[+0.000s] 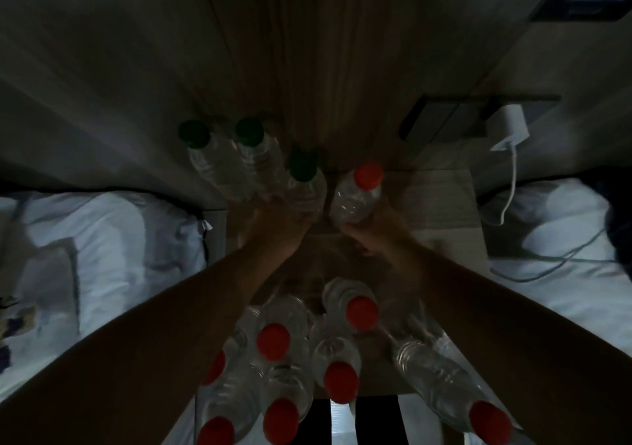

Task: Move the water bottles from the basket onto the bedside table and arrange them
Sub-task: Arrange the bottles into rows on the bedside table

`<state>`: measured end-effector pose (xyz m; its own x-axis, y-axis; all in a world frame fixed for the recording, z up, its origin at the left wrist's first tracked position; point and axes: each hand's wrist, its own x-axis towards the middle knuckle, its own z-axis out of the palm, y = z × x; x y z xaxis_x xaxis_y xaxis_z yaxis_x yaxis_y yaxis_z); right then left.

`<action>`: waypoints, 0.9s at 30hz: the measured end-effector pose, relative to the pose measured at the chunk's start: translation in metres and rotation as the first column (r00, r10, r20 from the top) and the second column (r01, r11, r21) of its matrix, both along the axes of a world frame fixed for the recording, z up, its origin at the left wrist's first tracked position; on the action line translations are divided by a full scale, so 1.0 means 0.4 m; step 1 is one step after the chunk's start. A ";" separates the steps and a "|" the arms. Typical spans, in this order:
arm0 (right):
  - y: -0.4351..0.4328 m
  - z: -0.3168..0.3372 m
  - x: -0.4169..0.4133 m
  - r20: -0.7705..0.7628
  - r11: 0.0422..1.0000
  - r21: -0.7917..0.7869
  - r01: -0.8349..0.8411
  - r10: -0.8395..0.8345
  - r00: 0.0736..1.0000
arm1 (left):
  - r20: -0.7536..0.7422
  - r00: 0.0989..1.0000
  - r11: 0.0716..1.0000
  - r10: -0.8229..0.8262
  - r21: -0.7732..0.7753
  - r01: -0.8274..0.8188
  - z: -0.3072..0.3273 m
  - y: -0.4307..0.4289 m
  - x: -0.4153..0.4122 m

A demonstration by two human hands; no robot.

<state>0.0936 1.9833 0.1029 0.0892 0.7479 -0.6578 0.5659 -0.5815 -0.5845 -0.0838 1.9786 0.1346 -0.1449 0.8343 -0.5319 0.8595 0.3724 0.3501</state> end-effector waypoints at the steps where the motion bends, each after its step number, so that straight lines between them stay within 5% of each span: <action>1: 0.008 -0.015 -0.004 -0.019 0.999 -0.047 0.025 -0.026 0.999 | 0.038 0.999 0.999 0.010 -0.051 -0.008 -0.002 0.008 0.007; 4: 0.032 -0.029 -0.019 0.013 0.999 -0.034 0.004 -0.003 1.000 | 0.281 0.934 0.960 0.219 -0.235 -0.155 -0.012 0.024 0.023; 12: 0.106 -0.025 -0.045 0.015 1.000 0.021 0.001 -0.002 1.000 | 0.337 0.861 0.909 0.380 -0.306 -0.282 -0.034 0.105 0.033; 22: 0.172 -0.151 -0.034 -0.014 0.999 0.024 0.022 -0.022 1.000 | 0.326 0.911 0.963 0.254 -0.174 -0.206 -0.037 0.115 0.038; 27: 0.146 -0.070 -0.058 0.010 0.998 0.024 0.056 -0.057 0.998 | 0.310 0.922 0.960 0.233 -0.225 -0.167 -0.005 0.082 -0.026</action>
<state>0.0706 2.0416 0.0747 0.1384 0.7567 -0.6389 0.5384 -0.5989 -0.5928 -0.0942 2.0116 0.1325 -0.0866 0.6841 -0.7242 0.6071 0.6126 0.5060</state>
